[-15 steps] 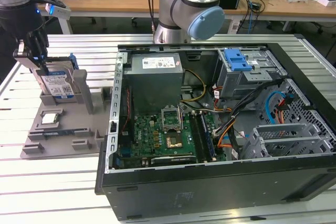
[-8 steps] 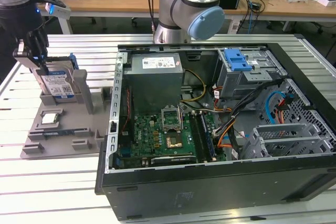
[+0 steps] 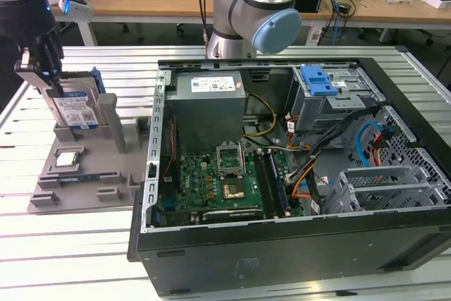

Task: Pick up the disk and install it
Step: 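Pick up the disk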

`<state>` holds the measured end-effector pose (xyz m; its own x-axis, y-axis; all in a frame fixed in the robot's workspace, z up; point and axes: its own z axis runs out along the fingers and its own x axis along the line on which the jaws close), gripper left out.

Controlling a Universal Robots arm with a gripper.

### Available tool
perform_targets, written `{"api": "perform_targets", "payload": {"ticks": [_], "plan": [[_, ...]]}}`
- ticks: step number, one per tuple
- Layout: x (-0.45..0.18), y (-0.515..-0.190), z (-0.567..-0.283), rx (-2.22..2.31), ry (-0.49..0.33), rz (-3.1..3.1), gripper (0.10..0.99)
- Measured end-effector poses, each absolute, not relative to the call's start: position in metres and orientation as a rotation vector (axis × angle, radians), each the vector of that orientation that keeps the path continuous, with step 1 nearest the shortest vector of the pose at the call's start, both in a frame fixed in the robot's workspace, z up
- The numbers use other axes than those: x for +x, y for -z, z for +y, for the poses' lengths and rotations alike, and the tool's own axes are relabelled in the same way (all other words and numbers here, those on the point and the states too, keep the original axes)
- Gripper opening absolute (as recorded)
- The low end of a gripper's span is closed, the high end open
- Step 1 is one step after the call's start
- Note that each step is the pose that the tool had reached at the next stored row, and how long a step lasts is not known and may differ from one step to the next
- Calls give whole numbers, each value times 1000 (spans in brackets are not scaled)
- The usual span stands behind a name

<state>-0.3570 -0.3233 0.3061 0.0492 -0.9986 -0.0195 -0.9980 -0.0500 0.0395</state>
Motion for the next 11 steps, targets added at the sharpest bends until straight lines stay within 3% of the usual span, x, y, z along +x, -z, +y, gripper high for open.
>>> {"api": "perform_targets", "payload": {"ticks": [11], "plan": [[-357,-320,-323,2264,65,-2155,369]]}}
